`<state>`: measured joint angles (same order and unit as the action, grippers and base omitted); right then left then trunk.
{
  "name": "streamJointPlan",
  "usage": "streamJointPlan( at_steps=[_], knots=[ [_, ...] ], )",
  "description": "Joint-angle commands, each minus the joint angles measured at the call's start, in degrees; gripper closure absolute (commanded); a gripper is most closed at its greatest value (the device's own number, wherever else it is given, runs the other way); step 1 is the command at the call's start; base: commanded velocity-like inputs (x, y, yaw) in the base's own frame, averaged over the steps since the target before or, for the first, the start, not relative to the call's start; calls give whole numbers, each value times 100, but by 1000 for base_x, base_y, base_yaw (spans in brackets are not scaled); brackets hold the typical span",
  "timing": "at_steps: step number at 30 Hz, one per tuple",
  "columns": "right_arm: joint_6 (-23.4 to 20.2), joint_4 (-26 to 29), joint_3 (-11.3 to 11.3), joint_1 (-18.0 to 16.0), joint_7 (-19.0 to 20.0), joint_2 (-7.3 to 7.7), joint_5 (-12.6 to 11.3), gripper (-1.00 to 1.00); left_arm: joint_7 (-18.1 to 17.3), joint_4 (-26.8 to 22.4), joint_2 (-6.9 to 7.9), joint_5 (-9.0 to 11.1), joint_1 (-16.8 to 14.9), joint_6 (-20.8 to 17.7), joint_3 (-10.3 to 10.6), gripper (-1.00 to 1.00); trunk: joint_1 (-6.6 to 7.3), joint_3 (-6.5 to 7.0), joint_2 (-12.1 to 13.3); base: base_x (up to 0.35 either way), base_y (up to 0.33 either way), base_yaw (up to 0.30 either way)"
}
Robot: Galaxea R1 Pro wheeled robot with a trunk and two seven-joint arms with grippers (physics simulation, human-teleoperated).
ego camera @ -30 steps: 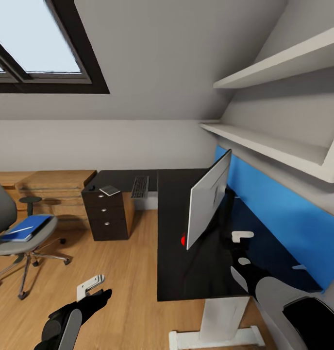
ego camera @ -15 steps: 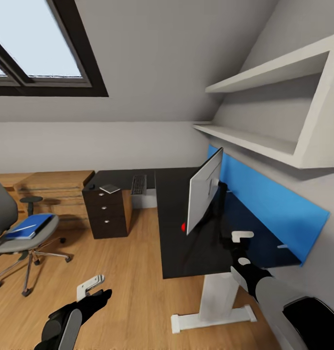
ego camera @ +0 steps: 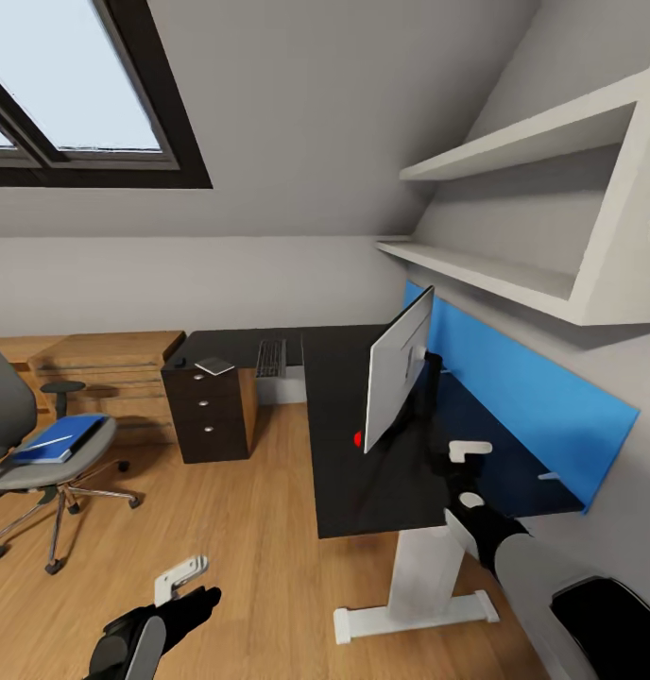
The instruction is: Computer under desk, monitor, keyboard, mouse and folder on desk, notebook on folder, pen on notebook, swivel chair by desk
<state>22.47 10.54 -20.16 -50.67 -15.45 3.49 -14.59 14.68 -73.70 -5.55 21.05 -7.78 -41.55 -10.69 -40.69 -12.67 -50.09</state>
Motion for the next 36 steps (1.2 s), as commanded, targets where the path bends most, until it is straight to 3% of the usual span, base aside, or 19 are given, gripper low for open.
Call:
streamJointPlan(
  at_steps=[1,6,7,11,15,20,23,27,31,34,36],
  knots=[
    [-16,87,-44,-2,-46,-1,-64,-100,43,63,2,59,-5,14,-11,-100,-1,-9,-6,0,0,0],
    [-824,1035,-40,32,-362,-37,-110,-100,37,751,133,48,-5,625,-3,-100,-1,-9,-6,0,0,0],
    [-1441,1795,-40,164,-580,-52,-117,-100,36,1074,185,47,-5,912,6,-100,-1,-9,-6,0,0,0],
    [-2704,3700,-49,910,-1288,-151,-120,-100,29,1574,225,-67,-5,1345,15,-100,-1,-9,-6,0,0,0],
    [-3418,4664,-84,1269,-1816,-388,-118,-100,23,1731,232,-207,-5,1710,21,-100,-1,-9,-6,0,0,0],
    [-3648,4924,-91,1367,-1978,-734,-90,-100,20,1872,252,-257,-5,1957,16,-100,-1,-9,-6,0,0,0],
    [-3665,4917,-99,1385,-1988,-848,-91,-100,18,1976,287,-268,-5,2027,15,-100,-1,-9,-6,8,0,0],
    [-3579,4756,-89,1396,-1910,-922,-106,-100,13,2043,328,-268,-5,2288,15,-100,-1,-9,-6,145,20,0],
    [-3117,4254,-118,1404,-1741,-951,-80,-100,16,2244,337,-267,-5,2583,18,-100,-1,-9,-6,285,67,0],
    [-2940,4149,-304,1410,-1726,-955,-22,-100,15,2340,335,-268,-5,2645,23,-100,-1,-9,-6,168,62,0],
    [-2920,4137,-566,1411,-1785,-947,96,-100,17,2348,329,-268,-5,2650,21,-100,-1,-9,-6,53,20,0]
  ],
)
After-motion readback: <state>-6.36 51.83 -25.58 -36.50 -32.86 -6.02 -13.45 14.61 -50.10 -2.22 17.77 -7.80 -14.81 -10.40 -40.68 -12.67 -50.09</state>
